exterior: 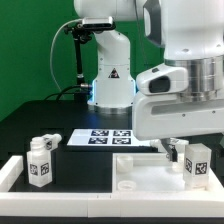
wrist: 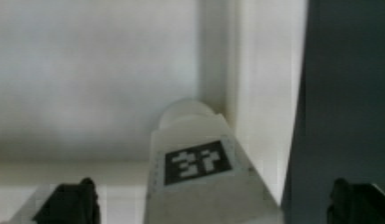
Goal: Assemble one leg
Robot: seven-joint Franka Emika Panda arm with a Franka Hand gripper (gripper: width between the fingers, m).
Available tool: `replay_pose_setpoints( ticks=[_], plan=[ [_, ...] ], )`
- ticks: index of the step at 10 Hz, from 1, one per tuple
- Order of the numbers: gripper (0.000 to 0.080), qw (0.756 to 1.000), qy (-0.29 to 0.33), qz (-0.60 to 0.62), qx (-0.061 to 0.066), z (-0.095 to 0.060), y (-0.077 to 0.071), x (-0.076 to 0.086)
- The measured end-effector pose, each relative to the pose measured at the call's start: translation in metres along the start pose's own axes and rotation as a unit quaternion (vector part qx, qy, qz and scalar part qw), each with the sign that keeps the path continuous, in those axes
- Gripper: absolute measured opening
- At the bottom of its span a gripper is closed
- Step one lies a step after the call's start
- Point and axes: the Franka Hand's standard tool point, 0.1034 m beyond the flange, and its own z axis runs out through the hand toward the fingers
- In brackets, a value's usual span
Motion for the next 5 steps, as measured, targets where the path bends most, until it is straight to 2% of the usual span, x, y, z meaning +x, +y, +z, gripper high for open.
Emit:
replay_pose_setpoints(
  ticks=[1, 2, 3, 4, 5],
  plan=[
    [0.0648, 1.0, 0.0, 0.001, 0.0, 0.0004, 0.0008, -0.0001],
    [0.0548, 1.0, 0.0, 0.005, 0.0, 0.0005, 0.0004, -0.0002],
    [0.041, 0.999, -0.001, 0.039, 0.001, 0.0007, -0.0001, -0.0004],
    [0.041, 0.996, -0.001, 0.084, 0.001, 0.0008, -0.0009, -0.0005],
    [0.0285, 0.992, 0.0, 0.129, 0.001, 0.0006, -0.0014, -0.0001]
  ],
)
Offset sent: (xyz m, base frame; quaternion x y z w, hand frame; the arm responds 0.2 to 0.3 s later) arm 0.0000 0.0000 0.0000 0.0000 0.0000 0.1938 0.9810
